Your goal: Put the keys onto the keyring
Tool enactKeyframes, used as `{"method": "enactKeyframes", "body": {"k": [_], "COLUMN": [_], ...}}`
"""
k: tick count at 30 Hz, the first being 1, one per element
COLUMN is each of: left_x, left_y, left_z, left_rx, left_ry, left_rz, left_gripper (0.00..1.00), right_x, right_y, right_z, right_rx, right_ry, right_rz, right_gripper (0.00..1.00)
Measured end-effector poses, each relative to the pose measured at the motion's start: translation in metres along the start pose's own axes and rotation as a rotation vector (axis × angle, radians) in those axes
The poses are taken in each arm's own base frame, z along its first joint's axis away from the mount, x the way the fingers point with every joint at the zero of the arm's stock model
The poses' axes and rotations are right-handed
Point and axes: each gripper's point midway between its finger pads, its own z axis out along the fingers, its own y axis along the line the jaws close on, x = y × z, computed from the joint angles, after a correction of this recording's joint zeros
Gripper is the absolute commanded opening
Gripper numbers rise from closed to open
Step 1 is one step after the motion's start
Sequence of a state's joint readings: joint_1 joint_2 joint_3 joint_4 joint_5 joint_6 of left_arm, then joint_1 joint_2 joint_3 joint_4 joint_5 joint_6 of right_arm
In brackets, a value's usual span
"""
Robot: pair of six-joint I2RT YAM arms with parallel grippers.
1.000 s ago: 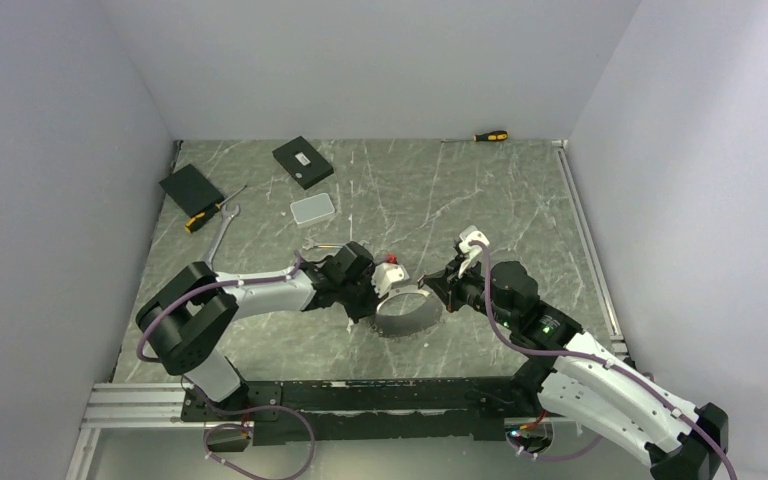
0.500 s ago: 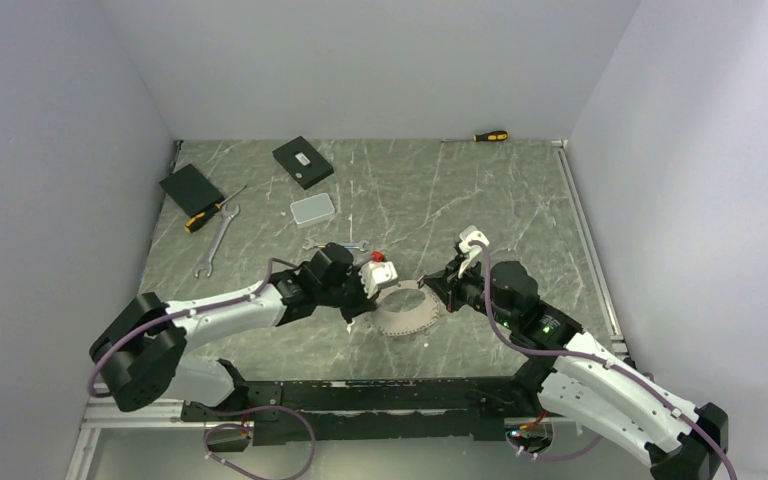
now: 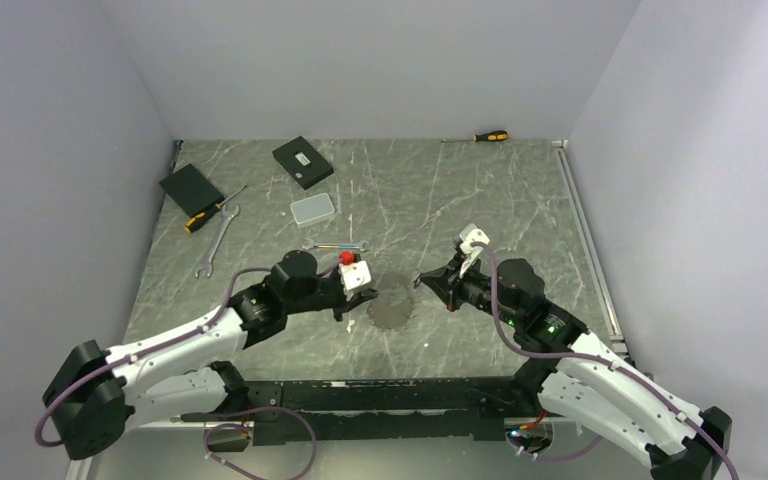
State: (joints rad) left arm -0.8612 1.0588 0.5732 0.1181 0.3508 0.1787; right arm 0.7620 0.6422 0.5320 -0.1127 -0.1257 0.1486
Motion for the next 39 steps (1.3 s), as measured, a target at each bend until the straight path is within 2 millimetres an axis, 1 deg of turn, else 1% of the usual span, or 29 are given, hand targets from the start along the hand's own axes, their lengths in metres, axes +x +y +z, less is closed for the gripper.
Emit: {"method": "enactKeyframes", "body": {"k": [3, 6, 9, 14, 17, 21, 25, 31, 39], "left_x": [-0.023, -0.047, -0.058, -0.067, -0.080, -0.097, -0.104, -0.115, -0.118], "left_y": [-0.010, -0.022, -0.033, -0.043, -0.047, -0.051, -0.055, -0.058, -0.061], "left_z": [-0.011, -0.022, -0.028, -0.031, -0.035, -0.044, -0.049, -0.051, -0.049], "left_rx": [0.044, 0.103, 0.160, 0.231, 0.262, 0.286, 0.311, 0.345, 0.372], "left_ry": [-0.089, -0.177, -0.225, -0.248, -0.281, -0.321, -0.339, -0.369, -0.376], "left_rz": [0.044, 0.105, 0.155, 0.220, 0.297, 0.416, 0.487, 0.557, 0.593], "left_gripper": [0.00, 0.00, 0.00, 0.00, 0.00, 0.00, 0.00, 0.00, 0.00], "right_x": [-0.007, -0.014, -0.019, -0.032, -0.039, -0.043, -0.045, -0.047, -0.044], "right_y": [0.006, 0.017, 0.028, 0.045, 0.055, 0.065, 0.070, 0.073, 0.072], "right_z": [-0.002, -0.005, -0.008, -0.015, -0.022, -0.030, -0.034, -0.036, -0.035], "right_rx": [-0.038, -0.101, -0.167, -0.266, -0.327, -0.384, -0.413, -0.433, -0.431], "right_ry": [-0.015, -0.031, -0.041, -0.068, -0.093, -0.121, -0.132, -0.141, -0.133], "right_rz": [-0.028, -0.070, -0.117, -0.189, -0.226, -0.265, -0.293, -0.316, -0.343], "right_gripper": [0.00, 0.00, 0.00, 0.00, 0.00, 0.00, 0.00, 0.00, 0.00]}}
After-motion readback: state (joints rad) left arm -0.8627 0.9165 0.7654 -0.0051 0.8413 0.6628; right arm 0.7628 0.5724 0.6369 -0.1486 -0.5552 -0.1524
